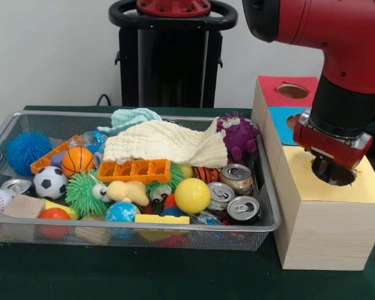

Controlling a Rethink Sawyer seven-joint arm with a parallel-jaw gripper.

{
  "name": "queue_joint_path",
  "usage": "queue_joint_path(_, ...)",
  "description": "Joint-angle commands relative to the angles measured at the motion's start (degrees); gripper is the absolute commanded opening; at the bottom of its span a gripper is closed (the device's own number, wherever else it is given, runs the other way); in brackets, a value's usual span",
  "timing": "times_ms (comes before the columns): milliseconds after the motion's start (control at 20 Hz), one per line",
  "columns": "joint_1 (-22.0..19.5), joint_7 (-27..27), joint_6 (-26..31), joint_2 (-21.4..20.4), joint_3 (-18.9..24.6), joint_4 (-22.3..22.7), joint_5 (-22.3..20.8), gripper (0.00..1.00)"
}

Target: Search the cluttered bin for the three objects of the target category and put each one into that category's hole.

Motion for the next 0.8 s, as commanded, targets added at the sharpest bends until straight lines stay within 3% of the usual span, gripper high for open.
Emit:
queue_joint_path(50, -1.43, 5.94, -1.02, 5.00, 7.40, 5.71, -0.89, 0.00)
queue_joint_path(500, -2.59, 4.31, 3.28, 4.18, 8.33, 4.50, -1.10, 0.00)
queue_joint_path(800, -4.25, 0.60, 10.73, -3.82, 8.95, 5.05, -1.43, 0.00)
